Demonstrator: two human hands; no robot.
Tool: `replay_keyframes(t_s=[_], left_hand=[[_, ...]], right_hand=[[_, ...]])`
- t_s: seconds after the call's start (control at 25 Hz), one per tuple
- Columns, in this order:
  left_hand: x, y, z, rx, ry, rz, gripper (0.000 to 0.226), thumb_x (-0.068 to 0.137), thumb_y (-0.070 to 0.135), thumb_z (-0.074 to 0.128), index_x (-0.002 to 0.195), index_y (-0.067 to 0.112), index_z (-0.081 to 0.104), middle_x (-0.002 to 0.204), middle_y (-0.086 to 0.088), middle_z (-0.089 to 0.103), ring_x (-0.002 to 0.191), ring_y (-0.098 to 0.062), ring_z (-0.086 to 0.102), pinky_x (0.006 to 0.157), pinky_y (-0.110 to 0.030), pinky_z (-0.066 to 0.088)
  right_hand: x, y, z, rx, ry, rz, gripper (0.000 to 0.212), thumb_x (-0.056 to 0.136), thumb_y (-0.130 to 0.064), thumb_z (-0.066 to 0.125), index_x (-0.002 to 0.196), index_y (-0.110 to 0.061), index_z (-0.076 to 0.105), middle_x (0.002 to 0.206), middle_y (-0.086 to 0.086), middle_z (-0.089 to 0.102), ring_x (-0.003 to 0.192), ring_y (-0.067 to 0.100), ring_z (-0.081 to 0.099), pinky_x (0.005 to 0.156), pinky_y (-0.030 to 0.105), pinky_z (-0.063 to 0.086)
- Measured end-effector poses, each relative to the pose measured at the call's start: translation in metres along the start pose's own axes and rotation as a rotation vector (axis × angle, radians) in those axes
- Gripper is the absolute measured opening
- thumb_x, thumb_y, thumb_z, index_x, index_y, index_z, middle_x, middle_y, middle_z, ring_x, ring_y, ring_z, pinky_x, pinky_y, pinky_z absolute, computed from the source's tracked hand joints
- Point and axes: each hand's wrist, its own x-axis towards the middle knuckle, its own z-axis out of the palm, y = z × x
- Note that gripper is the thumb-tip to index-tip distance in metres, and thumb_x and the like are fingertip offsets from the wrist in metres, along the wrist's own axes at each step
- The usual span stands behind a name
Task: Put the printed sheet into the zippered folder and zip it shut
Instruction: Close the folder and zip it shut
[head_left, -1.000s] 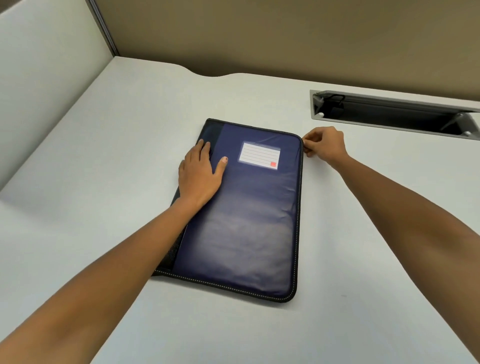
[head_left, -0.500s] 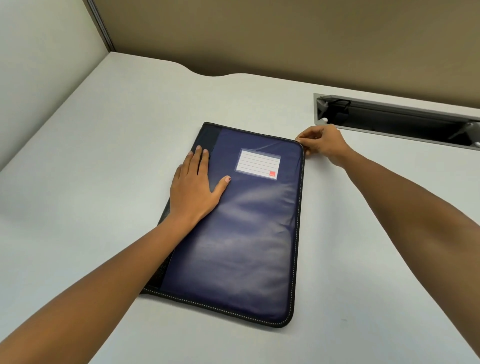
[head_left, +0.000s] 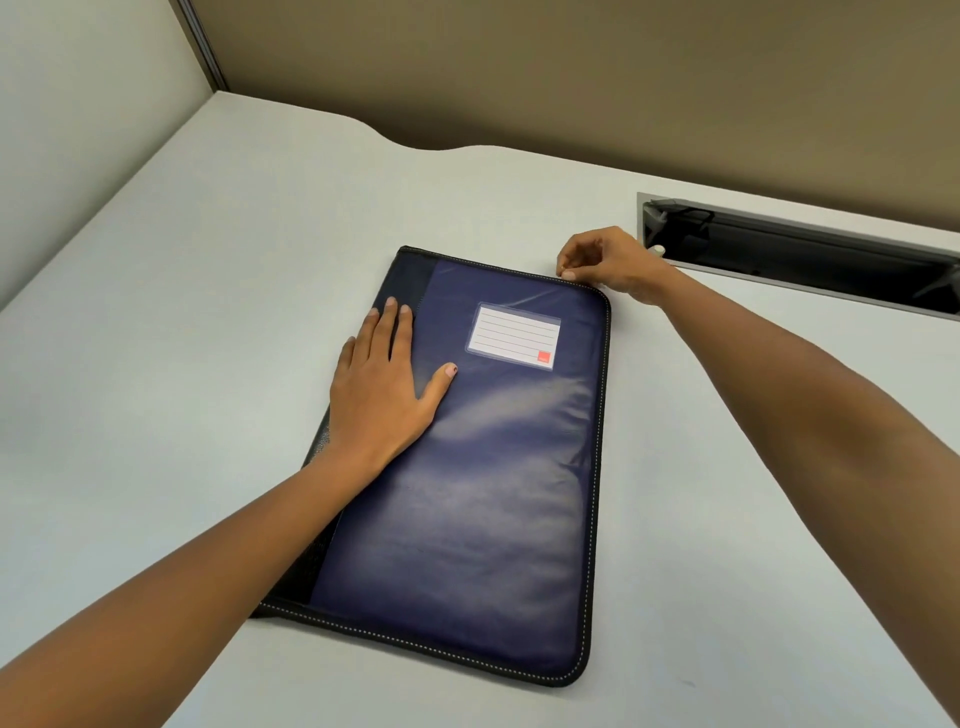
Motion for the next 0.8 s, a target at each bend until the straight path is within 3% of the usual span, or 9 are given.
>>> replay_keyframes(t_s=[0.12, 0.52, 0.6, 0.72, 0.8], left_hand=[[0.0, 0.001, 0.0, 0.002, -0.002, -0.004, 0.079, 0.089, 0.064, 0.032, 0.15, 0.015, 0.017, 0.159, -0.004, 0.017, 0.146, -0.02, 0.014, 0.117, -0.04, 0.02], [-0.001, 0.001, 0.0, -0.007, 0.015, 0.005, 0.071, 0.093, 0.055, 0.034, 0.149, 0.014, 0.021, 0.158, -0.006, 0.022, 0.146, -0.023, 0.017, 0.116, -0.042, 0.023], [-0.001, 0.002, 0.0, -0.02, 0.021, -0.012, 0.07, 0.093, 0.054, 0.034, 0.15, 0.015, 0.02, 0.158, -0.005, 0.021, 0.146, -0.022, 0.017, 0.116, -0.042, 0.022], [-0.002, 0.003, 0.001, -0.037, 0.031, -0.025, 0.068, 0.094, 0.051, 0.035, 0.15, 0.016, 0.02, 0.158, -0.004, 0.02, 0.146, -0.021, 0.016, 0.117, -0.041, 0.02], [-0.002, 0.002, 0.001, -0.045, 0.035, -0.032, 0.067, 0.094, 0.051, 0.035, 0.15, 0.016, 0.02, 0.159, -0.004, 0.019, 0.146, -0.021, 0.016, 0.118, -0.041, 0.02]], right_hand=[[0.011, -0.01, 0.003, -0.176, -0.014, -0.001, 0.015, 0.082, 0.002, 0.065, 0.083, -0.013, 0.069, 0.069, -0.006, 0.063, 0.062, 0.001, 0.053, 0.061, 0.01, 0.042], [0.026, -0.02, 0.002, 0.017, -0.154, 0.121, 0.027, 0.085, 0.012, 0.056, 0.075, -0.01, 0.067, 0.068, 0.004, 0.06, 0.054, 0.001, 0.054, 0.057, 0.014, 0.045], [0.029, -0.029, 0.007, -0.138, -0.122, 0.125, 0.022, 0.086, 0.006, 0.057, 0.078, -0.011, 0.067, 0.072, 0.003, 0.061, 0.061, 0.008, 0.054, 0.063, 0.021, 0.044], [0.037, -0.041, 0.019, -0.597, -0.098, 0.14, 0.016, 0.091, -0.009, 0.053, 0.094, -0.013, 0.068, 0.093, 0.005, 0.061, 0.084, 0.019, 0.05, 0.076, 0.027, 0.038], [0.038, -0.048, 0.025, -0.679, -0.103, 0.221, 0.019, 0.096, -0.015, 0.045, 0.098, -0.011, 0.063, 0.103, 0.009, 0.058, 0.091, 0.024, 0.048, 0.08, 0.031, 0.041]])
